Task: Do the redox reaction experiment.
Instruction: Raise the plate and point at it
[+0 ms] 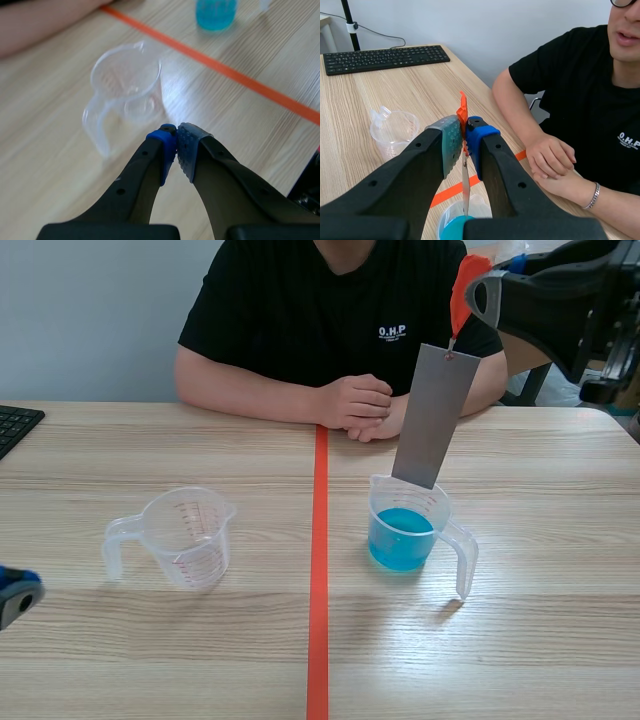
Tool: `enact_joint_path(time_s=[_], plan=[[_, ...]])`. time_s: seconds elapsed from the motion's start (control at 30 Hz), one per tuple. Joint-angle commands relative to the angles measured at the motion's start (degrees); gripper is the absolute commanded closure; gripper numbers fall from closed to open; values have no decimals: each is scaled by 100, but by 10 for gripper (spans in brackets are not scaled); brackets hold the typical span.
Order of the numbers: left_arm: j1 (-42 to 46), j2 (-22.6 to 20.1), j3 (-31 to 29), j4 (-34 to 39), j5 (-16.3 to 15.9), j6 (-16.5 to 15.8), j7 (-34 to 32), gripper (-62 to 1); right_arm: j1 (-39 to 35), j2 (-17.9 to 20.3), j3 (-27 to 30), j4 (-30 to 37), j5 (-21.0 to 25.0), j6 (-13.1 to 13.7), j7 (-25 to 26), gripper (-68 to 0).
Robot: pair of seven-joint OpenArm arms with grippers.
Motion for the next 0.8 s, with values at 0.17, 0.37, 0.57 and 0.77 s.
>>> enact_joint_path(time_s=[0.17,0.37,0.57,0.77], plan=[[-2002,-101,1366,122,11,-70,367,-47,96,74,59,96,81,31,85,-15],[-3832,450,2754,-59,546,-68,927,-47,96,72,59,96,81,31,85,-15],[-5053,1226,3735,-632,1185,-11,1067,-47,96,72,59,96,79,31,83,-15],[-6019,2009,4430,-1563,1606,20,1126,-47,96,72,59,96,79,31,85,-15]])
